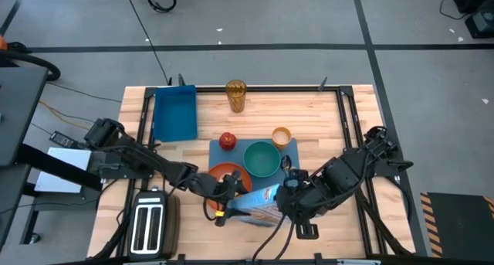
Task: Arrange a breakfast setting
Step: Pour the cereal into the green bowl
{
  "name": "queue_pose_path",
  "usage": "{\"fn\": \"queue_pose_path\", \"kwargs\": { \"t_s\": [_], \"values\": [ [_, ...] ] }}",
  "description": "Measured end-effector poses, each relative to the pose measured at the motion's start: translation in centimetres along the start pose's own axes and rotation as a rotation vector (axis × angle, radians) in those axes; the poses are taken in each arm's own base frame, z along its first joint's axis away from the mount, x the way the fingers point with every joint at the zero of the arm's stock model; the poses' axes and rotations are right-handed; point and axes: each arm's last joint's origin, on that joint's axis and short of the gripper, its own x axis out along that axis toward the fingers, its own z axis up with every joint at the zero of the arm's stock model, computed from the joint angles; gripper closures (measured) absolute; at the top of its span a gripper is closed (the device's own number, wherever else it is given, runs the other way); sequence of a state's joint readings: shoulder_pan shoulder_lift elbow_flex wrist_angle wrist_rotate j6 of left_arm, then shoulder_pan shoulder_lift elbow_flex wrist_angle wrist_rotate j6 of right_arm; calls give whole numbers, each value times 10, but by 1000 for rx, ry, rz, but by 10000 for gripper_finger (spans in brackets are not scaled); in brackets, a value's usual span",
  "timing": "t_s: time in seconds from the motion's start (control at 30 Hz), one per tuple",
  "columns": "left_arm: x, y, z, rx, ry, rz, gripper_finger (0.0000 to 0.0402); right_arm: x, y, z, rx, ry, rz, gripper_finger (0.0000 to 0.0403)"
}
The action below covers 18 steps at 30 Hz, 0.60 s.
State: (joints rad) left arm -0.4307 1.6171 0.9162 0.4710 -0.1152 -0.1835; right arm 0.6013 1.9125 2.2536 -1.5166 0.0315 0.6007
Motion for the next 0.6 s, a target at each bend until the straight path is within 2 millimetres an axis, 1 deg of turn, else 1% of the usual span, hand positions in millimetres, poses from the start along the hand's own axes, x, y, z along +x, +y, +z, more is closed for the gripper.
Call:
{"fn": "queue_pose_path", "kwargs": {
  "t_s": [0.1, 0.2, 0.4, 0.53, 0.6],
  "values": [
    [2, 0, -4, -12, 19, -23, 145, 0, 2, 0, -6, -5, 3, 395],
    [4, -1, -5, -9, 20, -37, 178, 0, 2, 0, -6, -7, 5, 395],
    [4, 0, -5, 22, 22, -34, 283, 0, 4, -1, -12, -9, 12, 391],
    [4, 2, -4, 38, 16, -31, 353, -1, 5, -2, -3, -12, 10, 372],
    [4, 2, -5, 38, 22, -30, 381, -2, 5, -3, 13, -14, 13, 359]
  ]
}}
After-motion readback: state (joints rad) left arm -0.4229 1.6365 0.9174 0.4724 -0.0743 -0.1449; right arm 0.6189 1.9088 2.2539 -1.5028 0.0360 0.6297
